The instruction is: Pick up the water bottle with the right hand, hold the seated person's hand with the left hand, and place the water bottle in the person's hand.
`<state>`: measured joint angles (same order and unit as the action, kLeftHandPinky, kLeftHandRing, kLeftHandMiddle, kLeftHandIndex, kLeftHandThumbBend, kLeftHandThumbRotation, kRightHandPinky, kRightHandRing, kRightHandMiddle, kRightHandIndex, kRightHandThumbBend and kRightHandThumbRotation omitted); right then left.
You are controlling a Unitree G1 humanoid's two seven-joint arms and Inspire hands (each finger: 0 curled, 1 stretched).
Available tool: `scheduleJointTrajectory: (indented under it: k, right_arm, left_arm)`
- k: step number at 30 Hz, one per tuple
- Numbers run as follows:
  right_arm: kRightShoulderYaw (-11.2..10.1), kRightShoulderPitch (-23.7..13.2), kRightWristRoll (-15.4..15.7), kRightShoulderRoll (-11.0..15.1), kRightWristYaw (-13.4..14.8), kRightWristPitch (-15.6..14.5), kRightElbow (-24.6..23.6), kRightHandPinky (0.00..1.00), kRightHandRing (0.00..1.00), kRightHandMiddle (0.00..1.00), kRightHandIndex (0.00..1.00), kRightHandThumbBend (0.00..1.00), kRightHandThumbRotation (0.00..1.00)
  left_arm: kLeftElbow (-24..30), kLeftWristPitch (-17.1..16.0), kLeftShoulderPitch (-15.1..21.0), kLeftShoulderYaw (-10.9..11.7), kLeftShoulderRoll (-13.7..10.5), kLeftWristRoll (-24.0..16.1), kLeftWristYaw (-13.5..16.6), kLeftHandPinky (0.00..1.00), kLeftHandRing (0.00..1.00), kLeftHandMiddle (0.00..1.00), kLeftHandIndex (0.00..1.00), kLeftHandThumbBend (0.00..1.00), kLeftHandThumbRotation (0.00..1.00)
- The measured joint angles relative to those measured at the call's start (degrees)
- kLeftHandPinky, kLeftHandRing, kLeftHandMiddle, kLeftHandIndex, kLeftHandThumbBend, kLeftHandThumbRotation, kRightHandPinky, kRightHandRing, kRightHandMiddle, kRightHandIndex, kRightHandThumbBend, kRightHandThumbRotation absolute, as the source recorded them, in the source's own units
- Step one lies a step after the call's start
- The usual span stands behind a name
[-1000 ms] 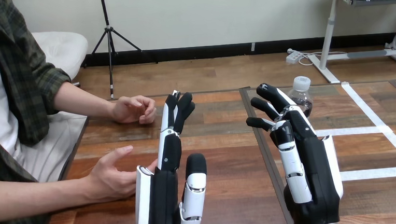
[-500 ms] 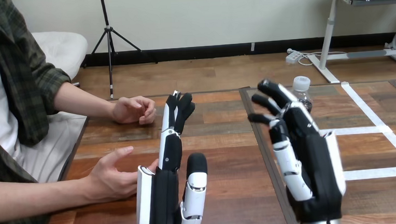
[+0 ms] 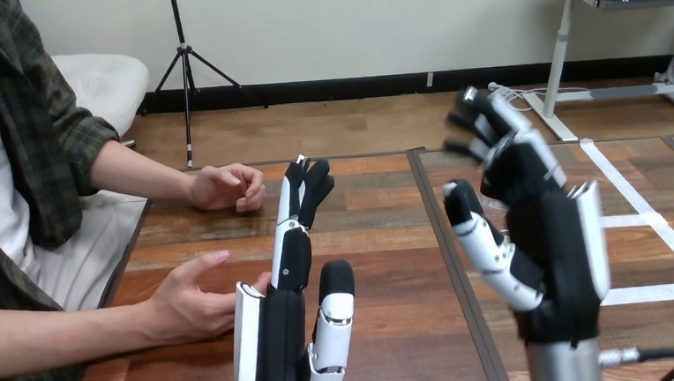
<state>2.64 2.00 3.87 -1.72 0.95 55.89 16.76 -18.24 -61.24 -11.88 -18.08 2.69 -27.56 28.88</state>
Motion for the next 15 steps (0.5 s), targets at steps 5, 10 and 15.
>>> scheduleJointTrajectory:
  k: [5,10,15]
  right_arm:
    - [-1.6,-2.4,1.6,0.1,1.2,2.4,0.8,0.80,0.88,0.90,0.85,0.56,0.24]
    - [-3.7,-4.7,4.6,0.4,3.3,4.0,1.9,0.79,0.87,0.90,0.85,0.58,0.22]
    - [-5.7,-6.6,8.2,0.6,6.2,5.2,2.9,0.79,0.87,0.89,0.85,0.61,0.22]
  left_arm:
    - [0.0,0.0,0.0,0.0,0.0,0.0,0.0,0.99,0.93,0.95,0.98,0.25,1.00]
    - [0.0,0.0,0.0,-0.1,0.0,0.3,-0.2,1.00,0.93,0.95,0.99,0.25,1.00]
    - [0.0,0.0,0.0,-0.3,-0.1,0.9,-0.8,1.00,0.94,0.95,1.00,0.27,1.00]
